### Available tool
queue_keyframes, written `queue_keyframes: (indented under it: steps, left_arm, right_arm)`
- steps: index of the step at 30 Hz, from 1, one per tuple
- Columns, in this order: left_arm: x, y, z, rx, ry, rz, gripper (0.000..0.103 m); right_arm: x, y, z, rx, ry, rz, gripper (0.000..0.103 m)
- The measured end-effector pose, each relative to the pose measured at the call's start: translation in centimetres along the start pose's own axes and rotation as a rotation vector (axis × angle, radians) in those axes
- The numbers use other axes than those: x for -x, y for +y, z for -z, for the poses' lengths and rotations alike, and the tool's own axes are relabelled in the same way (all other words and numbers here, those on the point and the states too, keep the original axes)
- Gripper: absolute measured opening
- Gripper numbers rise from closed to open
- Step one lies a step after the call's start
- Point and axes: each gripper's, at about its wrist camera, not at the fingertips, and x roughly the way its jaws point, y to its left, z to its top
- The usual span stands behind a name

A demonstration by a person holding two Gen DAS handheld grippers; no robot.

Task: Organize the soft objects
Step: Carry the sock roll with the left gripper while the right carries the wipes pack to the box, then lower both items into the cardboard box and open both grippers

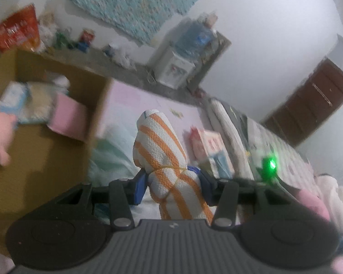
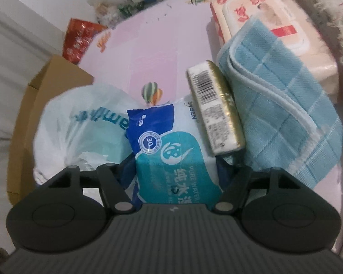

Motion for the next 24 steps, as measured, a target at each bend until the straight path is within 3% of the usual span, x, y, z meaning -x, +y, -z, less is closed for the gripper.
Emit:
queue_keyframes:
  steps: [5,9,15,19,24]
  left_arm:
    - [3.3,2.9,-1.7,-0.012,-0.038,-0.089,0.049]
    - [3.2,6.0,-2.4,-0.029,0.006,-0.161,0.049]
    - [-0.7,10.4,-3.4,-0.075,0.124,-0.266,0.049]
    - [-2.9,12.7,-4.1,-0.134,0.176,-0.312,0.049]
    - [-5.3,14.2,-4.3,-0.206,0.225,-0.346,0.049]
  right_arm:
    - [2.5,0.2,0.2,-0.017,-0.065,-0.039,0.067]
    - [4.6,0.6,0.0,-0.028,-0.118,-0.059,0.068]
    - [8.1,1.6,0.1,-0.049,-0.183,-0.114,0.068]
    - [8.9,5.6,0.3,-0.008,-0.188,-0.198,0.068]
    - [7.0,13.3,0.1,0.056,-0.123,-0.329,0.068]
